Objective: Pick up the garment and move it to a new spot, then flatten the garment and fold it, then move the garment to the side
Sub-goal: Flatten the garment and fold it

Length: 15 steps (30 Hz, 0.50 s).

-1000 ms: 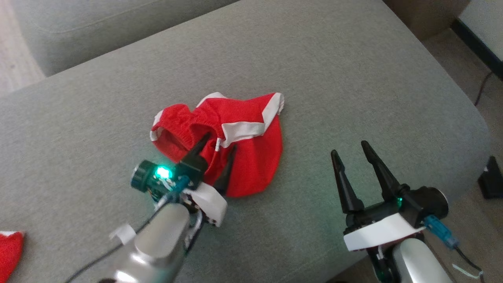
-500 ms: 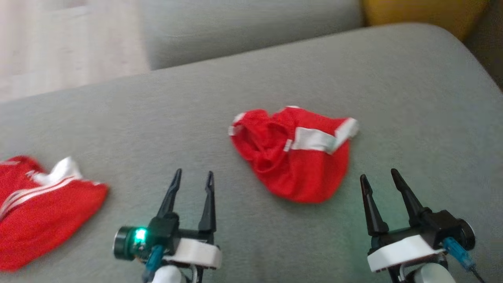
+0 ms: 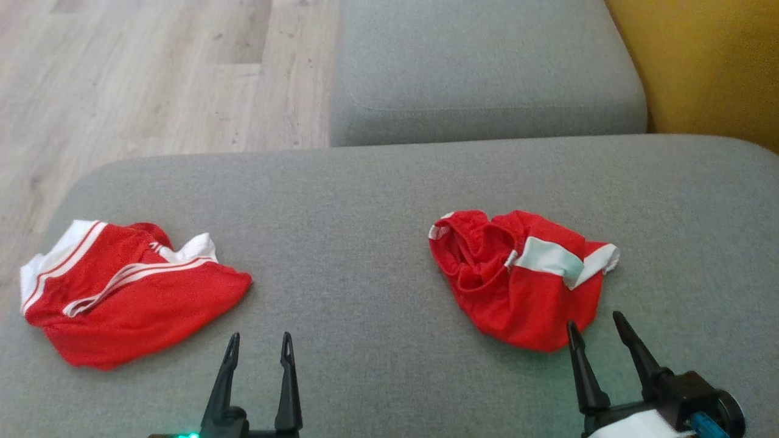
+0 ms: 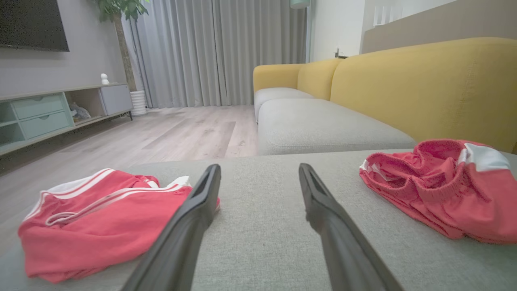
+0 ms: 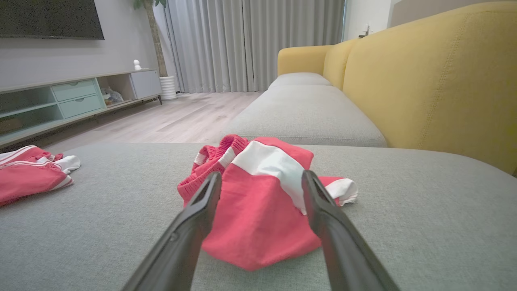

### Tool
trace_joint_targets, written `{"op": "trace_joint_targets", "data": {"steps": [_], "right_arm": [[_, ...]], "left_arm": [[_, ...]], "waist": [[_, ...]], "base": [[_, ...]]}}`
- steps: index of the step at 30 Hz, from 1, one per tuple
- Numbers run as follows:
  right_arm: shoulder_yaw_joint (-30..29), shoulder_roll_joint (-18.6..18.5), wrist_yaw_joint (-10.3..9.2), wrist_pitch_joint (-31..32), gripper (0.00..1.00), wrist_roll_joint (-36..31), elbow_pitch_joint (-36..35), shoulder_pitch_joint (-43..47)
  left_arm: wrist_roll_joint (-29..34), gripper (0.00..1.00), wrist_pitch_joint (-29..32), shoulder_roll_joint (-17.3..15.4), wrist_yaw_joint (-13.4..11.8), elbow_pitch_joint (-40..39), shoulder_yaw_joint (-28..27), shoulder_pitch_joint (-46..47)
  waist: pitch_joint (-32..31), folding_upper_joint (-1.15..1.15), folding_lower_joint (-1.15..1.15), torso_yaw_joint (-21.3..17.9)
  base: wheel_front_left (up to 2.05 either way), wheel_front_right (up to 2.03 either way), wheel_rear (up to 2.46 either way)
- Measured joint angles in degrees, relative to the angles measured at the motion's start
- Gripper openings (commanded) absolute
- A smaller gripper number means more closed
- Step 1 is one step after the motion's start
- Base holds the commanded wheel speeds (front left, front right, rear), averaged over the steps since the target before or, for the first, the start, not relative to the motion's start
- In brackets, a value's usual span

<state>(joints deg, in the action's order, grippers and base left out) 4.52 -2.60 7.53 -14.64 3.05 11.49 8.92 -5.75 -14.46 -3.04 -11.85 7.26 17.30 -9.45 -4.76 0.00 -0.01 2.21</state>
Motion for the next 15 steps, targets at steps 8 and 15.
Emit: {"op": "trace_joint_targets", "data": {"steps": [8, 15], "right_arm": [[0.44, 0.01, 0.0, 0.0, 1.0, 0.12, -0.2, 1.16], [0.32, 0.01, 0.0, 0.0, 1.0, 0.75, -0.38, 1.17]], "left_arm": [[1.79, 1.0, 0.0, -0.01, -0.27, -1.16, -0.64, -0.54], [2.3, 1.0, 0.0, -0.02, -0.27, -1.2, -0.82, -0.69]], "waist": [[-1.63, 0.0, 0.01, 0.67], [-1.79, 0.0, 0.01, 0.72]], "base": [[0.0, 0.0, 0.0], [0.0, 0.0, 0.0]]}}
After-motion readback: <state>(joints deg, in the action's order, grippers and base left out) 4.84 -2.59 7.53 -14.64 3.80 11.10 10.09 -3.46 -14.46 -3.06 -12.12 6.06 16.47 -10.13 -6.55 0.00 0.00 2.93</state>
